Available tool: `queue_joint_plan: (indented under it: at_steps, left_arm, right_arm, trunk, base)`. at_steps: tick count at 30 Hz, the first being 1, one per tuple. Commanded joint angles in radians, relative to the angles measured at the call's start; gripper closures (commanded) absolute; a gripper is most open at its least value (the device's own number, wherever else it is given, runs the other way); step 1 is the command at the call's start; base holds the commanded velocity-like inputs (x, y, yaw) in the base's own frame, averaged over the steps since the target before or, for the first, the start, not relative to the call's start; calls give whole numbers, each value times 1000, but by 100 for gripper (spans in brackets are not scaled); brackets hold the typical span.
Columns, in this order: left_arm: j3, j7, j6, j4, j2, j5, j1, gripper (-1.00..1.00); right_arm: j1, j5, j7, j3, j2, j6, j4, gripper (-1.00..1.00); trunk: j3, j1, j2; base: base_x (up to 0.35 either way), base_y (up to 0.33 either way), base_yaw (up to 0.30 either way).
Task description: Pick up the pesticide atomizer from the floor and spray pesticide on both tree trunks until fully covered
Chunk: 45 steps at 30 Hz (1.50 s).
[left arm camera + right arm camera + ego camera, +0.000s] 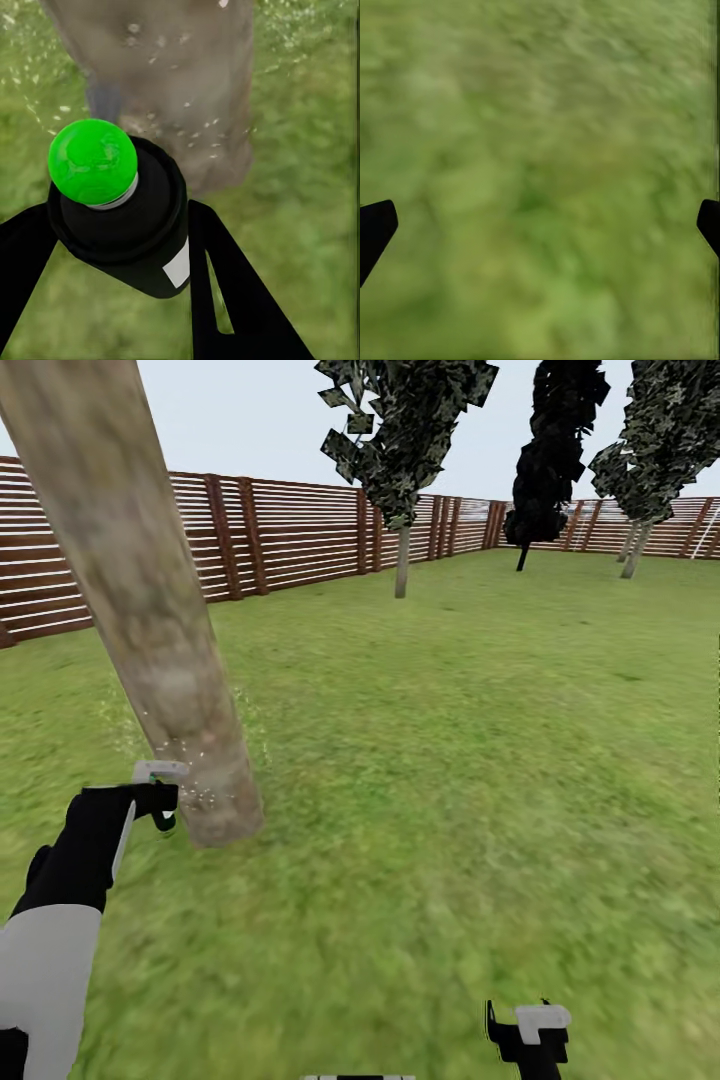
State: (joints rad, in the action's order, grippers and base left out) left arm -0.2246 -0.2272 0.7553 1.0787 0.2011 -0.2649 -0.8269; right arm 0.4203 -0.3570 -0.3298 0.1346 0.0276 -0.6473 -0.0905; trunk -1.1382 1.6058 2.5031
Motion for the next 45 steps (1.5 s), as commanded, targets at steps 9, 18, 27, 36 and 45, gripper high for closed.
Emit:
queue_joint_plan:
  at_steps: [9,18,27,36,45]
  left_arm:
    - [6,0,145,140,5,-4,-33,100]
    - [31,0,153,174,-2,-6,-37,100]
    - [31,0,154,175,3,-8,-34,100]
    - [31,0,155,174,11,-10,-26,100]
    - [12,2,153,158,51,-8,-16,100]
  right_arm:
    - [0,0,0,-1,0,0,1,-100]
    - [0,0,0,0,0,0,1,-100]
    - [0,0,0,-1,0,0,1,-100]
    - [0,0,0,-1,0,0,0,-100]
    - [0,0,1,-1,0,0,0,-100]
  trunk:
    - [0,0,0]
    - [0,0,0]
    - [0,0,0]
    - [0,0,0]
    - [0,0,0]
  base:
    - [-20,-272,185]
    - [55,-268,59]
    - [196,-205,81]
    - [52,-262,191]
    - [76,-165,155]
